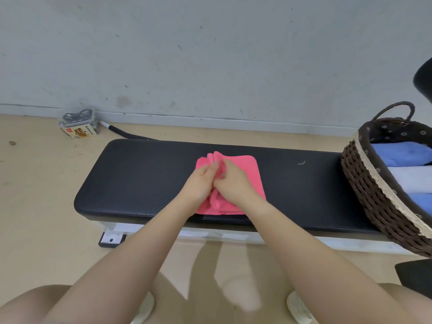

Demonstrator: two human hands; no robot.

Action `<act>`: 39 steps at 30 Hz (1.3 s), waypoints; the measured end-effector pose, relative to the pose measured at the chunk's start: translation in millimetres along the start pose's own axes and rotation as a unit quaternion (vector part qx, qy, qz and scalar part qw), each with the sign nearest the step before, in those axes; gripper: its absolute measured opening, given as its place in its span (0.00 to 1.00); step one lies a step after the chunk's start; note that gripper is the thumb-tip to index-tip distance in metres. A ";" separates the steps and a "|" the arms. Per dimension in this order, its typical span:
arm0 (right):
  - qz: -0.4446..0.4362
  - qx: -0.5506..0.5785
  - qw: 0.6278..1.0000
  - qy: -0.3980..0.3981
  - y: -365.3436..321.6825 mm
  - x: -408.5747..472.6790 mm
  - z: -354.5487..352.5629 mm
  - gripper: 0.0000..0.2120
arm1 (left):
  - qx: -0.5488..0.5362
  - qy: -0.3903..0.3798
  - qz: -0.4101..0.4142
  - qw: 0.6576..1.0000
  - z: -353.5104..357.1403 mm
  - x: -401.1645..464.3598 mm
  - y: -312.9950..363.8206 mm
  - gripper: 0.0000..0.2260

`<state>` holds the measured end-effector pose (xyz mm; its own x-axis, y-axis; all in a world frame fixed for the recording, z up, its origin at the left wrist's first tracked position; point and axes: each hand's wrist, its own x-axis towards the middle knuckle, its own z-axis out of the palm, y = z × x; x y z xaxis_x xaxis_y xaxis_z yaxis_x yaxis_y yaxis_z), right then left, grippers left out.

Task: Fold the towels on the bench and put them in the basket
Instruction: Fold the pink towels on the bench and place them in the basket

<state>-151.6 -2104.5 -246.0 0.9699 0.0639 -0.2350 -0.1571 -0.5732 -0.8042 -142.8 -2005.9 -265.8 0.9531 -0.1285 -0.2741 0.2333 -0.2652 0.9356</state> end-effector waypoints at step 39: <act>0.115 0.052 0.990 0.062 53.3 -10.2 -36.3 0.10 | 0.541 -0.119 0.090 0.828 -0.3 16.9 -0.8 0.41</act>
<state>-163.1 -2165.3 -266.7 0.9205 -0.1632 -0.3549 -0.3887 -0.4730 -0.7907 -126.8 -2007.6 -271.1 0.8587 -0.4091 -0.3086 -0.3398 -0.9054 0.2547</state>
